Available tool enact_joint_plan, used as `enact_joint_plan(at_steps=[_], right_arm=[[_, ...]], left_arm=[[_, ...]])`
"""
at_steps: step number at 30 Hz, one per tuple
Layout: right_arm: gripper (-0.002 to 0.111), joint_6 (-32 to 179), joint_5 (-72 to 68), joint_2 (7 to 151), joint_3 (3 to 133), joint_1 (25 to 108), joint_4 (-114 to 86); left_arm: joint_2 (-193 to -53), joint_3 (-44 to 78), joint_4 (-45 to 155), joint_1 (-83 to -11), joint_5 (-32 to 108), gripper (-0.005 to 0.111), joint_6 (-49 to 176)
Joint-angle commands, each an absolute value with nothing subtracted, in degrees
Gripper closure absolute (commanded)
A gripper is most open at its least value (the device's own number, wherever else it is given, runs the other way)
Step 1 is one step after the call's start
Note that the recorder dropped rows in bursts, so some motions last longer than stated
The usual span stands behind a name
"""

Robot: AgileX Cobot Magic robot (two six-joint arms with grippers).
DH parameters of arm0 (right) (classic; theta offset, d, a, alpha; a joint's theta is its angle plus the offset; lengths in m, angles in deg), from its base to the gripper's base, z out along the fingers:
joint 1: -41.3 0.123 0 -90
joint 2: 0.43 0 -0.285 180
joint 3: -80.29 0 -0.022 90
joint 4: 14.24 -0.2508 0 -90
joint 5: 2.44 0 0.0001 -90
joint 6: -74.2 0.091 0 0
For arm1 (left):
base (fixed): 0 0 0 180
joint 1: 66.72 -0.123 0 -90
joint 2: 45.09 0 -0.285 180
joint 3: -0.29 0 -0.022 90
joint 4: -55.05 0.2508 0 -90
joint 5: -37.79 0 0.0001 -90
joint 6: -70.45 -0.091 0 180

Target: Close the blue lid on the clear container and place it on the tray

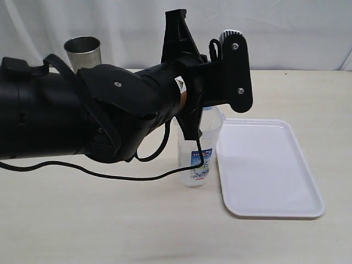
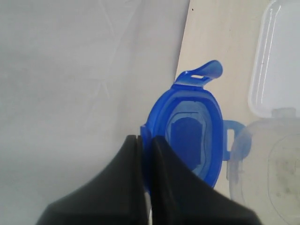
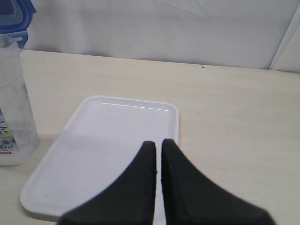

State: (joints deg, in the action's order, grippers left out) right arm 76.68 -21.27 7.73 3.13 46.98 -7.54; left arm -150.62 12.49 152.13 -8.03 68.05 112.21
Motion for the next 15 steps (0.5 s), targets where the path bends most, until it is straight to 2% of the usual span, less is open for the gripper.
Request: enact_joint_plan(at_steps=[1, 7, 15], right_arm=[[0.104, 76.3, -20.7, 7.4, 3.1, 46.8, -7.6], [0.104, 76.3, -20.7, 7.4, 3.1, 46.8, -7.6], [0.104, 76.3, -20.7, 7.4, 3.1, 46.8, -7.6]], left_arm=[[-150.5, 12.1, 151.9, -8.0, 70.1, 0.107, 112.3], [-150.5, 12.1, 152.0, -8.0, 71.5, 0.107, 112.3], [-150.5, 12.1, 152.8, -4.2, 73.5, 0.107, 110.3]])
